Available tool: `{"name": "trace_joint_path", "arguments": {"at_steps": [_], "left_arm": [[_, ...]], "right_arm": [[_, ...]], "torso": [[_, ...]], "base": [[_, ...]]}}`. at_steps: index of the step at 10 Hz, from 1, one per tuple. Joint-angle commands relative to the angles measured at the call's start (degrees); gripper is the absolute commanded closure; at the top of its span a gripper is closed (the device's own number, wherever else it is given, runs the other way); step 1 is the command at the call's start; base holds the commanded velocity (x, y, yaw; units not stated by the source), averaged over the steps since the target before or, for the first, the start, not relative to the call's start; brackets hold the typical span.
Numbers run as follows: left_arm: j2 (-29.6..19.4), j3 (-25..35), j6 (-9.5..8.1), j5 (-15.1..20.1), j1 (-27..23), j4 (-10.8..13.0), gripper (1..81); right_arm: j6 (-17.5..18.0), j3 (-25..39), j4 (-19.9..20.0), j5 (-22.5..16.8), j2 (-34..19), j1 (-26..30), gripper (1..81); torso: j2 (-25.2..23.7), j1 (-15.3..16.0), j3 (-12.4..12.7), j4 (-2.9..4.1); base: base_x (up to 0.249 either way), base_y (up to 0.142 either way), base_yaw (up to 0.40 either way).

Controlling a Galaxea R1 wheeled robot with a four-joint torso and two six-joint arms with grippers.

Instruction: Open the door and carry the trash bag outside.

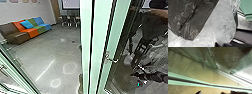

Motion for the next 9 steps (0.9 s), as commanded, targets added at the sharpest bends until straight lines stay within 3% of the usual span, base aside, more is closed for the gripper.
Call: {"name": "trace_joint_path", "arguments": {"at_steps": [1, 4, 9], "left_arm": [[0.16, 0.71, 0.00, 3.96, -1.02, 0.30, 81.1], [0.68, 0.71, 0.09, 3.88, -1.02, 0.39, 81.1], [0.86, 0.71, 0.09, 3.96, -1.02, 0.47, 81.1]], "right_arm": [[-2.88, -1.31, -14.89, -4.96, -5.57, 11.42, 1.0], [-3.15, -1.57, -22.45, -9.18, -6.27, 8.87, 1.0], [-3.59, -7.71, -29.57, -9.62, -8.29, 6.50, 1.0]], "torso": [[-0.01, 0.00, 0.00, 0.00], [-0.01, 0.00, -0.02, 0.00], [-0.01, 0.02, -0.02, 0.00]], "base": [[0.000, 0.000, 0.000], [0.000, 0.000, 0.000], [0.000, 0.000, 0.000]]}}
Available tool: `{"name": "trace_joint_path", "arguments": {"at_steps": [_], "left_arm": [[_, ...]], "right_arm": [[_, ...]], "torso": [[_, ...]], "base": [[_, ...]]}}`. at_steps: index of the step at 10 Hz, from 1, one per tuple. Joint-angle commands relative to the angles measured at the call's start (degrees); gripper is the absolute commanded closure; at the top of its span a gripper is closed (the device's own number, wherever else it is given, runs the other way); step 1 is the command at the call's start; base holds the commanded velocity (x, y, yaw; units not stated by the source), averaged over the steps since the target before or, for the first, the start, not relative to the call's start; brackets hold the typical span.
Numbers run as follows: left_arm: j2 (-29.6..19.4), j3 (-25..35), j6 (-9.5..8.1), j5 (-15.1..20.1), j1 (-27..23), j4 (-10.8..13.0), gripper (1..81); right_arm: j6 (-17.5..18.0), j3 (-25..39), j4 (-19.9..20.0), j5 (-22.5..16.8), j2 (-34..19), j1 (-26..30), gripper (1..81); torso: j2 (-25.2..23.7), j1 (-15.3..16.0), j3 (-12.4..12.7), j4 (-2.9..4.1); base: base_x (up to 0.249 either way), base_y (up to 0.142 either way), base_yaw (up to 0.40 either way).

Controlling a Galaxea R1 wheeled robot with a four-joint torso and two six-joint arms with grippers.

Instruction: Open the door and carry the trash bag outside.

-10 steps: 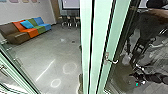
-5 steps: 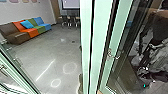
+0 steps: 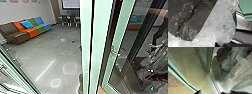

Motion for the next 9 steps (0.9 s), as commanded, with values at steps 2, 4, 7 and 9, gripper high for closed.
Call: {"name": "trace_joint_path", "arguments": {"at_steps": [2, 4, 7, 9], "left_arm": [[0.20, 0.71, 0.07, 3.96, -1.08, 0.42, 81.1], [0.03, 0.71, 0.07, 3.96, -1.08, 0.42, 81.1], [0.38, 0.71, 0.24, 3.96, -1.08, 0.42, 81.1], [0.12, 0.71, 0.24, 3.88, -0.99, 0.42, 81.1]], "right_arm": [[-0.85, -5.65, -8.24, -2.98, -5.25, 5.54, 1.0], [-0.94, -4.33, -10.09, -2.89, -7.88, 3.78, 1.0], [-1.03, -3.01, -10.44, -2.80, -10.78, 2.55, 1.0], [-1.03, -2.13, -10.44, -2.36, -13.17, 1.67, 1.0]], "torso": [[-0.03, 0.00, 0.00, 0.00], [-0.03, 0.00, 0.00, 0.00], [-0.03, 0.00, 0.00, 0.00], [-0.03, 0.00, 0.00, 0.00]], "base": [[0.000, 0.000, 0.000], [0.000, 0.000, 0.000], [0.000, 0.000, 0.000], [0.000, 0.000, 0.000]]}}
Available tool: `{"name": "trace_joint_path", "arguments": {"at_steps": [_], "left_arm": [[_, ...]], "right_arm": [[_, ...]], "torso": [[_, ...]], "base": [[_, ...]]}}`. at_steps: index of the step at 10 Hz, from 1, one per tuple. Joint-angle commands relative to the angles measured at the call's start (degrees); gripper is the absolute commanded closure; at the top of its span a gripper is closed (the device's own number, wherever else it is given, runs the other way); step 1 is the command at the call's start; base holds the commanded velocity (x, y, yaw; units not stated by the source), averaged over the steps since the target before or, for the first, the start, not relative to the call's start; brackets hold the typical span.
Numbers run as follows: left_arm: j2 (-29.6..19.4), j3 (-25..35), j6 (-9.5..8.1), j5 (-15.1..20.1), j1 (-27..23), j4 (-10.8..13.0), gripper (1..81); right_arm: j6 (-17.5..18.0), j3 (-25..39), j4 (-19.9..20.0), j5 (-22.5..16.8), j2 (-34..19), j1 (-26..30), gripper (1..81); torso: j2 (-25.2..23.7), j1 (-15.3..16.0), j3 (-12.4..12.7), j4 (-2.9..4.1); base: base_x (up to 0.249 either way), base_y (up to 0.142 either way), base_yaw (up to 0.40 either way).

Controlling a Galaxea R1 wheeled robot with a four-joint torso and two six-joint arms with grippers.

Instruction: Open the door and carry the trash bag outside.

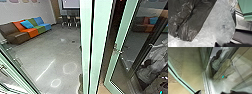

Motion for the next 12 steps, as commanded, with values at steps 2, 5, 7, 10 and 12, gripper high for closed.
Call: {"name": "trace_joint_path", "arguments": {"at_steps": [2, 5, 7, 10, 12], "left_arm": [[-0.19, 0.71, 0.10, 3.90, -1.02, 0.48, 81.1], [-0.19, 0.71, 0.10, 3.81, -1.02, 0.57, 81.1], [-0.28, 0.62, 0.10, 3.81, -1.02, 0.48, 81.1], [-0.45, 0.62, 0.10, 3.81, -1.02, 0.48, 81.1], [-0.36, 0.71, 0.10, 3.81, -1.02, 0.48, 81.1]], "right_arm": [[-0.59, -0.05, -5.73, -4.67, -6.36, 5.54, 1.0], [-0.41, 5.22, -11.18, -5.02, -8.72, 5.88, 1.0], [-0.59, 6.73, -12.69, -6.61, -9.70, 6.32, 1.0], [-0.76, 6.55, -12.77, -6.17, -10.66, 6.77, 1.0], [-0.76, 6.02, -12.95, -5.90, -10.93, 7.03, 1.0]], "torso": [[-0.03, 0.00, 0.00, 0.00], [-0.03, 0.00, 0.00, 0.00], [-0.03, 0.00, 0.00, 0.00], [-0.03, 0.00, 0.00, 0.00], [-0.03, 0.00, 0.00, 0.00]], "base": [[0.000, 0.000, 0.000], [0.000, 0.000, 0.000], [0.000, 0.000, 0.000], [0.000, 0.000, 0.000], [0.000, 0.000, 0.000]]}}
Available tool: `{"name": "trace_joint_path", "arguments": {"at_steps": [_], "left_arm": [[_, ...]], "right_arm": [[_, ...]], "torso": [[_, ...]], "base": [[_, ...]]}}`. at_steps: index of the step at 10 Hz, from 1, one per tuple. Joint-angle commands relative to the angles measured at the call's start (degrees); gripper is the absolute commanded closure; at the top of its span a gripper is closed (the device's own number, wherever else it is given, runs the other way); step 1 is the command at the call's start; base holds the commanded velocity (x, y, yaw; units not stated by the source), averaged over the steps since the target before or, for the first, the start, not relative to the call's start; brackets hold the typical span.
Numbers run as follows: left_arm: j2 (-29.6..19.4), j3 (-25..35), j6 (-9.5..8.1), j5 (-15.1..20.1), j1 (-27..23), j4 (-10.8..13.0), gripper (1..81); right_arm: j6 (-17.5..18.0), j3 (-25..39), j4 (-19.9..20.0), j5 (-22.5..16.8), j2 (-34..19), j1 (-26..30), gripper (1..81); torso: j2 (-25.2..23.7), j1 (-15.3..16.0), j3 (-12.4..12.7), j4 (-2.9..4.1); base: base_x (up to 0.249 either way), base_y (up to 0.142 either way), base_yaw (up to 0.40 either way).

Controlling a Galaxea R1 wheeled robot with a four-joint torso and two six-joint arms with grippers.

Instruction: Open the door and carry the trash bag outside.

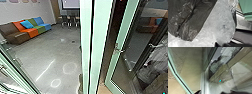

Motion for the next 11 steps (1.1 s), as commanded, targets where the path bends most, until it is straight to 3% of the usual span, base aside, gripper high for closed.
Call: {"name": "trace_joint_path", "arguments": {"at_steps": [1, 2, 3, 4, 5, 6, 7, 8, 11], "left_arm": [[-0.17, 0.71, 0.10, 3.85, -1.02, 0.37, 81.1], [-0.17, 0.71, 0.10, 3.85, -1.02, 0.37, 81.1], [-0.17, 0.71, 0.10, 3.85, -1.02, 0.37, 81.1], [-0.17, 0.71, 0.10, 3.85, -1.02, 0.37, 81.1], [-0.17, 0.71, 0.10, 3.85, -1.02, 0.37, 81.1], [-0.17, 0.71, 0.10, 3.85, -1.02, 0.37, 81.1], [-0.17, 0.71, 0.10, 3.85, -1.02, 0.28, 81.1], [-0.34, 0.71, 0.10, 3.85, -0.93, 0.19, 81.1], [-0.35, 0.71, 0.10, 3.85, -0.84, 0.28, 81.1]], "right_arm": [[-0.62, -2.40, -3.90, -4.35, -4.26, 7.59, 1.0], [-0.70, -2.67, -3.90, -4.35, -3.65, 7.59, 1.0], [-0.62, -3.01, -3.90, -4.35, -3.39, 7.59, 1.0], [-0.71, -3.54, -3.99, -4.26, -3.12, 7.59, 1.0], [-0.71, -3.63, -3.99, -4.26, -2.86, 7.77, 1.0], [-0.97, -3.63, -3.99, -4.26, -2.42, 7.94, 1.0], [-1.84, -3.80, -4.08, -4.26, -1.54, 7.94, 1.0], [-2.02, -4.77, -4.08, -4.35, -0.49, 7.94, 1.0], [-2.82, -5.48, -4.69, -2.95, 0.13, 7.94, 1.0]], "torso": [[-0.03, 0.00, 0.00, -3.47], [-0.03, 0.00, 0.00, -5.69], [-0.03, 0.00, 0.00, -6.56], [-0.03, 0.00, 0.00, -8.25], [-0.03, 0.00, 0.00, -4.72], [-0.03, 0.00, 0.00, -6.54], [-0.03, 0.00, 0.00, -7.74], [-0.03, 0.00, 0.00, -8.07], [-0.03, 0.00, 0.00, -8.07]], "base": [[0.000, 0.000, 0.000], [0.000, 0.000, 0.000], [0.000, 0.000, 0.000], [0.000, 0.000, 0.000], [0.000, 0.000, 0.000], [0.000, 0.000, 0.000], [0.000, 0.000, 0.000], [0.000, 0.000, 0.000], [0.000, 0.000, 0.000]]}}
